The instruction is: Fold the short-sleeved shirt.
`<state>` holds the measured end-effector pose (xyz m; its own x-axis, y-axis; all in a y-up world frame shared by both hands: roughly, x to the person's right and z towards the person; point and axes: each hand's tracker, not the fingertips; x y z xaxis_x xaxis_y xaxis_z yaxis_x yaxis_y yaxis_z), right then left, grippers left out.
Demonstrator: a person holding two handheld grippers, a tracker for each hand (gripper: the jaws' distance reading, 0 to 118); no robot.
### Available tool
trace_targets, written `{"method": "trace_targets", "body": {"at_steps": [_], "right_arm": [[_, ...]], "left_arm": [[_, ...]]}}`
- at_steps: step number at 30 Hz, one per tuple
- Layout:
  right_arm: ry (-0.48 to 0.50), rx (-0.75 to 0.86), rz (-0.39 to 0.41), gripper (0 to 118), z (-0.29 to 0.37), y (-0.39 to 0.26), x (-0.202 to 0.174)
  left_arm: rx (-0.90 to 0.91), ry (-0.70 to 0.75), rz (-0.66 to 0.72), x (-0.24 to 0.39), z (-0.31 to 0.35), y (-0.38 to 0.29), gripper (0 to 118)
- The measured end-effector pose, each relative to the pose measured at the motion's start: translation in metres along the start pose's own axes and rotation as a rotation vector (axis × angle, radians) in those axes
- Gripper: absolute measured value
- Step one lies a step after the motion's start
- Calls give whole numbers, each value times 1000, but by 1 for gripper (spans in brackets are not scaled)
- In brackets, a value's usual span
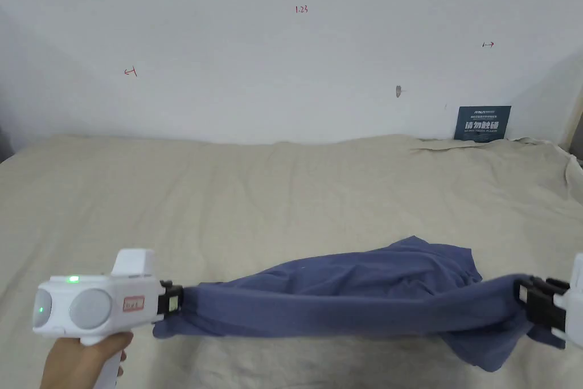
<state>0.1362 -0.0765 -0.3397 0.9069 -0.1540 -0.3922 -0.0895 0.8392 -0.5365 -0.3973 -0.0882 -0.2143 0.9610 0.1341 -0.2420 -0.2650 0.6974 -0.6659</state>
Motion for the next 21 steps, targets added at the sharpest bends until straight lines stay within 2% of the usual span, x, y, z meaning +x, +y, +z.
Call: {"method": "trace_targets", "body": {"at_steps": [10, 21], "right_arm": [[20, -97, -83, 2, 75, -109, 9], [24, -174, -116, 2, 133, -172, 13]], "left_arm": [[-143, 11, -42, -4, 19, -123, 0], [-211, 12, -73, -6, 49, -179, 0]]}}
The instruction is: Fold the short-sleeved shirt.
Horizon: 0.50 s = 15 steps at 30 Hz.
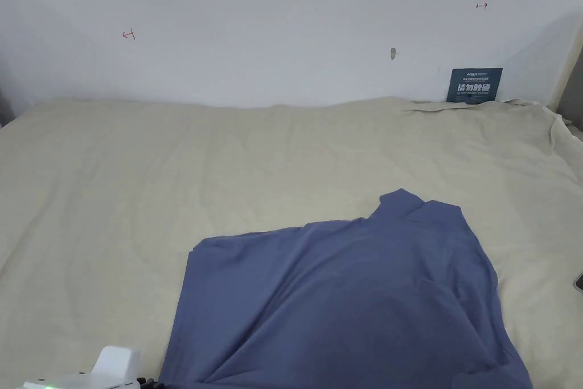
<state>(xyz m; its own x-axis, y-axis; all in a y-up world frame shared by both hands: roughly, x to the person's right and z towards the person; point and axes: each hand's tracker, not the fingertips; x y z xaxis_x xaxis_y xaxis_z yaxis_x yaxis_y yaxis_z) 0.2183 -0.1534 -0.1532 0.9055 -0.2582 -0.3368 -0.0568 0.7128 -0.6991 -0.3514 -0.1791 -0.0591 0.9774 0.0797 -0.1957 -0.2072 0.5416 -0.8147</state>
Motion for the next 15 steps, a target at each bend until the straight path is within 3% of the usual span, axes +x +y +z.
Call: {"method": "trace_targets", "body": {"at_steps": [7, 15], "right_arm": [[-18, -57, -11, 2, -18, -19, 5], [-108, -213, -95, 2, -75, -40, 15]], "left_arm": [[-24, 13, -10, -1, -8, -14, 0], [-97, 45, -26, 9, -32, -24, 0]]}}
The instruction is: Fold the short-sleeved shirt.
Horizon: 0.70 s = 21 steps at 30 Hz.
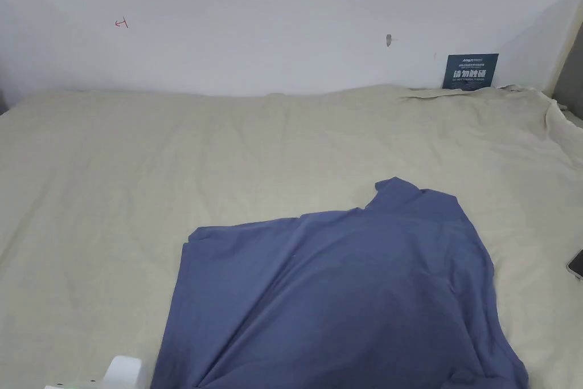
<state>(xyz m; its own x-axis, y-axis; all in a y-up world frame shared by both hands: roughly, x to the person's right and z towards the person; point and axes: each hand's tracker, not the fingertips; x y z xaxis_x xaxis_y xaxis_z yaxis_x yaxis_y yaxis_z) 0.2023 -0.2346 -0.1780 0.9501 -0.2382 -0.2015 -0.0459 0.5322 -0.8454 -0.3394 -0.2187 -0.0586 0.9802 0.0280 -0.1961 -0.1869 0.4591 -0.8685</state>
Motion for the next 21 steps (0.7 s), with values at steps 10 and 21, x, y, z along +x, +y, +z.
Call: {"method": "trace_targets", "body": {"at_steps": [10, 21], "right_arm": [[-24, -43, -14, 8, -3, -6, 1], [23, 208, 22, 95, 63, 53, -40]], "left_arm": [[-28, 13, 58, 6, -4, -2, 43], [260, 43, 87, 28, 64, 33, 118]]}}
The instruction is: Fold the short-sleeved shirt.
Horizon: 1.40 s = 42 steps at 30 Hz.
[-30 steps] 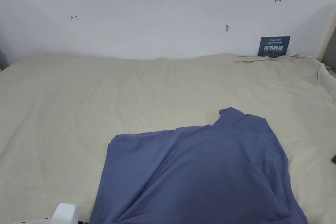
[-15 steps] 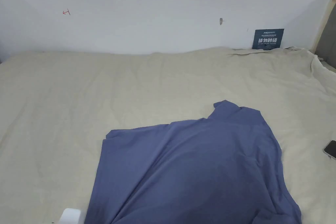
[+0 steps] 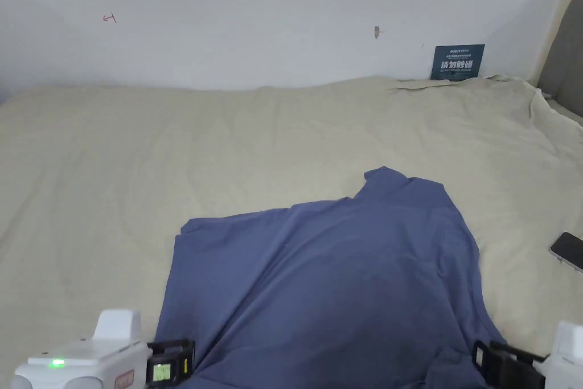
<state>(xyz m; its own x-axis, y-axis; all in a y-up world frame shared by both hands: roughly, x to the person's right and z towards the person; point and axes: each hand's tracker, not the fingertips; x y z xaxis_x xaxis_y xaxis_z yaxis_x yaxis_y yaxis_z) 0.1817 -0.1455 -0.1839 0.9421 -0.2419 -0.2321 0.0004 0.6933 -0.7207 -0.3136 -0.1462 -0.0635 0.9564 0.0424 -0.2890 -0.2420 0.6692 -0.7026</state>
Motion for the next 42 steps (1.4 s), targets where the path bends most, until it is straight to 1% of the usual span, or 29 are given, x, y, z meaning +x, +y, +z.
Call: {"method": "trace_targets", "body": {"at_steps": [2, 5, 7, 8, 11, 12, 13, 14, 15, 16, 17, 18, 19, 21, 24, 28, 30, 34, 35, 36, 37, 38, 39, 40, 41, 42], "right_arm": [[23, 57, 7, 95, 5, 10, -5], [36, 153, 26, 95, 21, 29, -23], [32, 226, 53, 95, 29, 36, -35], [24, 262, 68, 95, 31, 38, -40], [-21, 321, 106, 94, 30, 41, -51], [-25, 333, 117, 93, 31, 40, -55], [-30, 345, 130, 89, 32, 40, -58], [-32, 359, 137, 78, 33, 39, -61], [-41, 379, 153, 51, 34, 38, -64], [-53, 391, 165, 29, 35, 37, -67], [-69, 401, 181, 8, 35, 37, -70], [-75, 416, 199, 3, 36, 36, -73], [-66, 432, 206, 1, 37, 34, -73], [-61, 451, 214, 1, 40, 33, -75], [-84, 476, 238, 1, 44, 33, -78], [-76, 471, 221, 1, 47, 35, -76], [-69, 460, 205, 1, 46, 37, -72], [-59, 432, 177, 1, 45, 35, -65], [-60, 429, 166, 2, 45, 34, -64], [-54, 421, 153, 5, 44, 33, -62], [-55, 419, 148, 5, 44, 32, -60], [-54, 417, 140, 6, 43, 31, -58], [-55, 414, 134, 16, 43, 29, -57], [-57, 410, 128, 32, 42, 28, -55], [-54, 403, 124, 50, 42, 27, -53], [-50, 397, 120, 72, 41, 25, -51]], "left_arm": [[46, -5, -6, 5, 13, 14, 118], [161, 36, -9, 15, 28, 30, 118], [242, 66, -24, 22, 35, 36, 113], [277, 66, -40, 26, 37, 37, 108], [340, 76, -22, 32, 39, 39, 78], [354, 60, -4, 32, 40, 39, 65], [363, 43, 4, 31, 40, 38, 54], [382, 19, 14, 32, 41, 37, 41], [394, 24, 28, 33, 41, 35, 23], [400, 24, 28, 34, 40, 34, 14], [415, 17, 27, 33, 40, 32, 9], [423, 19, 24, 35, 40, 30, 3], [425, 12, 19, 36, 41, 29, 0], [462, 20, 12, 38, 42, 24, 0], [480, 33, 2, 41, 45, 23, 0], [457, 21, 20, 38, 46, 28, 0], [396, 20, 29, 34, 42, 31, 0], [196, -7, 98, 21, 28, 33, 1], [174, -12, 121, 16, 24, 29, 5], [130, -5, 132, 13, 19, 26, 16], [108, -2, 138, 11, 16, 22, 28], [99, 7, 139, 9, 13, 17, 46], [74, 18, 136, 7, 9, 12, 74], [43, 25, 137, 7, 6, 7, 88], [12, 28, 135, 8, 4, 2, 99], [-12, 28, 136, 6, 1, -3, 105]]}}
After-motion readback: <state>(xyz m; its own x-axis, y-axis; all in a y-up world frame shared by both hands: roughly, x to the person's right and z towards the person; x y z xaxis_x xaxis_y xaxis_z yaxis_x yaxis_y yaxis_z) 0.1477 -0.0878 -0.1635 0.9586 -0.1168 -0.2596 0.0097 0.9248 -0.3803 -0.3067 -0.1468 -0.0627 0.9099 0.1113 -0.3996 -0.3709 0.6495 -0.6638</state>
